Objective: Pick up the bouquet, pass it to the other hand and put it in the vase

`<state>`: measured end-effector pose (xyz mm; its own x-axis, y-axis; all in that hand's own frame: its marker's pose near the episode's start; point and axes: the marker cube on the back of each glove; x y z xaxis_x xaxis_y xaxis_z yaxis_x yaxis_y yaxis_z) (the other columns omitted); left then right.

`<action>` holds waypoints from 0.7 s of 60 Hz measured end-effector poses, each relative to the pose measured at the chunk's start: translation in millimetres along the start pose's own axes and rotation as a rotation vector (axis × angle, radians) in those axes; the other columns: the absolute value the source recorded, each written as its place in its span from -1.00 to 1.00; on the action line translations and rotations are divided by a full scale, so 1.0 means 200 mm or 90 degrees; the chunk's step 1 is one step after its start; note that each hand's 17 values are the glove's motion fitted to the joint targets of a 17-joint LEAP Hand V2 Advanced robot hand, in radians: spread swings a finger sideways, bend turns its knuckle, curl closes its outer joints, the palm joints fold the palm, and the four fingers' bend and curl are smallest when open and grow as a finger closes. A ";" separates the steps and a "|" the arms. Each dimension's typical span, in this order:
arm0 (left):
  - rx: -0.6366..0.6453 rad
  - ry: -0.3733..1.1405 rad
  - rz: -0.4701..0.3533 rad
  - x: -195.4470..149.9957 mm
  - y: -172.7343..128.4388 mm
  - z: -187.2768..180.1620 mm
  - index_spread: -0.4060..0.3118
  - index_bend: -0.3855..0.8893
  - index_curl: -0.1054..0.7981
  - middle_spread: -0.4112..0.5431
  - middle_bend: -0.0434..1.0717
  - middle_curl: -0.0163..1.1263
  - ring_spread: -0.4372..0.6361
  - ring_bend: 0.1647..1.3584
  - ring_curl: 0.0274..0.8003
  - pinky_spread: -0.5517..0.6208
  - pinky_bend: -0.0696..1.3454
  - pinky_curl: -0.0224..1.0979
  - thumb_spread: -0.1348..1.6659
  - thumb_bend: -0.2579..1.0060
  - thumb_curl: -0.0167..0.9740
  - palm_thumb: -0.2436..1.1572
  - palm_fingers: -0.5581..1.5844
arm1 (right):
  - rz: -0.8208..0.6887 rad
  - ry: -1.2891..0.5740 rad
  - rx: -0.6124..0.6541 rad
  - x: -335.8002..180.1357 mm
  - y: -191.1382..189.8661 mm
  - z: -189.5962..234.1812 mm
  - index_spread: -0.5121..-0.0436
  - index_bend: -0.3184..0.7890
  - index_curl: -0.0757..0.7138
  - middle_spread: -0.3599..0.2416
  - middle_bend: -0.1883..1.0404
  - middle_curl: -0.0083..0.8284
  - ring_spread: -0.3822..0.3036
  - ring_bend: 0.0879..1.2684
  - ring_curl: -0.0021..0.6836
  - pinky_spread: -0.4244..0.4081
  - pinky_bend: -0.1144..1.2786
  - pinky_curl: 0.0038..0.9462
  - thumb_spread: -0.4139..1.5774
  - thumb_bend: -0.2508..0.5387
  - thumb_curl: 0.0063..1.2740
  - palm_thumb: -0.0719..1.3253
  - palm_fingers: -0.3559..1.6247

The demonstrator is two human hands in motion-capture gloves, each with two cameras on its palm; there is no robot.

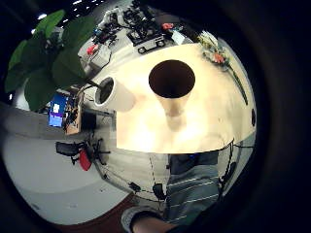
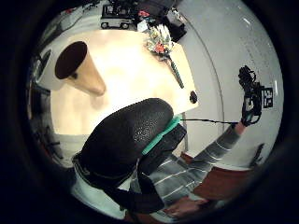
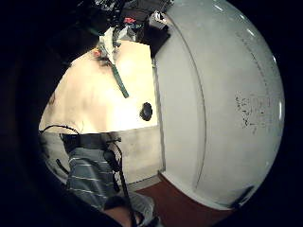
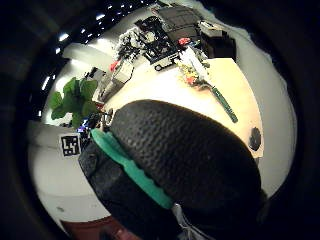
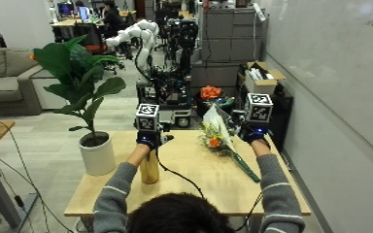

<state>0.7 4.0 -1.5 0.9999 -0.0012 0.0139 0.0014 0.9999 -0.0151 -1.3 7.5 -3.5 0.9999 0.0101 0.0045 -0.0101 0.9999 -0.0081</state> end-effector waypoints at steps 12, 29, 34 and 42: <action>-0.005 -0.005 -0.004 0.04 -0.05 0.04 -0.12 -0.10 -0.35 0.17 -0.59 -0.68 0.34 -0.64 -0.71 0.58 -0.53 -0.69 0.01 -0.62 -0.73 -0.62 -0.19 | 0.002 -0.028 0.008 0.07 -0.01 0.03 -0.30 -0.28 -0.62 0.19 -0.28 -0.55 0.21 -0.25 -0.32 0.42 -0.04 -0.48 0.30 -0.35 -0.88 -0.76 -0.23; -0.004 0.004 0.024 0.10 -0.04 0.06 -0.13 -0.13 -0.16 0.21 -0.60 -0.55 0.41 -0.59 -0.58 0.65 -0.52 -0.56 0.15 -0.63 -0.55 -0.65 -0.22 | 0.019 -0.033 -0.012 0.10 0.02 0.03 -0.41 -0.25 -0.52 0.22 -0.27 -0.33 0.22 -0.18 -0.16 0.44 -0.01 -0.37 0.48 -0.41 -0.77 -0.77 -0.25; -0.008 0.009 0.035 0.14 -0.02 0.06 -0.13 -0.13 -0.12 0.21 -0.60 -0.53 0.42 -0.58 -0.55 0.66 -0.52 -0.53 0.17 -0.63 -0.52 -0.66 -0.22 | 0.023 -0.024 -0.018 0.07 0.03 0.01 -0.42 -0.25 -0.50 0.23 -0.27 -0.28 0.22 -0.17 -0.13 0.44 -0.02 -0.35 0.50 -0.41 -0.75 -0.77 -0.25; -0.007 0.020 0.059 0.21 0.01 0.04 -0.13 -0.13 -0.08 0.21 -0.60 -0.50 0.42 -0.56 -0.51 0.67 -0.53 -0.49 0.18 -0.64 -0.48 -0.66 -0.23 | -0.001 0.000 0.009 0.01 -0.02 -0.01 -0.40 -0.23 -0.46 0.23 -0.28 -0.23 0.21 -0.16 -0.10 0.42 -0.03 -0.33 0.51 -0.41 -0.72 -0.77 -0.21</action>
<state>42.0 7.0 7.2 0.9956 0.0914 -0.0193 -0.0919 0.9954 -0.0254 1.6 3.0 -4.5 0.9999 0.0092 0.0048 -0.0092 0.9999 0.0056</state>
